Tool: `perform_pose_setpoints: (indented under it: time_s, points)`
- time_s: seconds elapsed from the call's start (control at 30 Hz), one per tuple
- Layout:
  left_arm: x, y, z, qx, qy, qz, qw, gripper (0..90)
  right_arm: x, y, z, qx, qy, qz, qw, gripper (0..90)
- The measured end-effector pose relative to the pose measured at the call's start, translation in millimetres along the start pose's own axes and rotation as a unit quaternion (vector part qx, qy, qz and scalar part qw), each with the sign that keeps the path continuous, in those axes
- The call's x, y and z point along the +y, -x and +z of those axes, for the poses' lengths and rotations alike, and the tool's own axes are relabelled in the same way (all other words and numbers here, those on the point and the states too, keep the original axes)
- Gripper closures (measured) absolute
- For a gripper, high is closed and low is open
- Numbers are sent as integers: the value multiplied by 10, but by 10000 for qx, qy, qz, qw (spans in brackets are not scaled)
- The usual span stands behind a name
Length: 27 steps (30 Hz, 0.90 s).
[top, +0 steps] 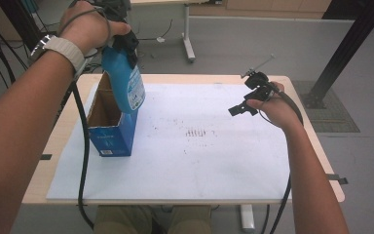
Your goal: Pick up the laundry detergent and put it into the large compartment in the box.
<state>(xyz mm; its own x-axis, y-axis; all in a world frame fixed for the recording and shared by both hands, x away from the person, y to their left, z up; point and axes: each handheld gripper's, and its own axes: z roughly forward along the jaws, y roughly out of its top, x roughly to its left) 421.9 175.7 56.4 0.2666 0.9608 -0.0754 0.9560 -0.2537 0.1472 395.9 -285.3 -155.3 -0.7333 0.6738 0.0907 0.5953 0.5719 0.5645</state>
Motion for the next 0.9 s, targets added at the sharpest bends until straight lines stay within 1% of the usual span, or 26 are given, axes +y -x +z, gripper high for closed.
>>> perform_pose_setpoints:
  time_s: [0.1,0.27,0.43,0.5,0.6,0.8,0.9]
  points:
    - [0,-55,-10,6,-25,-103,9999,376,8,0,8,6,-11,-18,10000,90]
    - [-20,-122,-17,60,23,-231,9997,376,3,18,11,1,-16,-21,10000,91]
    - [-37,-213,-34,14,32,-379,9993,376,15,29,29,11,-40,-23,10000,91]
    - [-37,-234,-39,41,2,-411,9991,376,24,26,37,14,-50,-14,10000,91]
    - [-55,-257,-42,85,27,-445,9990,376,38,19,55,25,-64,-29,10000,91]
    - [-74,-355,-49,51,20,-571,9984,375,51,15,84,53,-71,-46,10000,91]
    - [-92,-396,-47,48,54,-619,9981,375,48,17,79,46,-73,-37,10000,90]
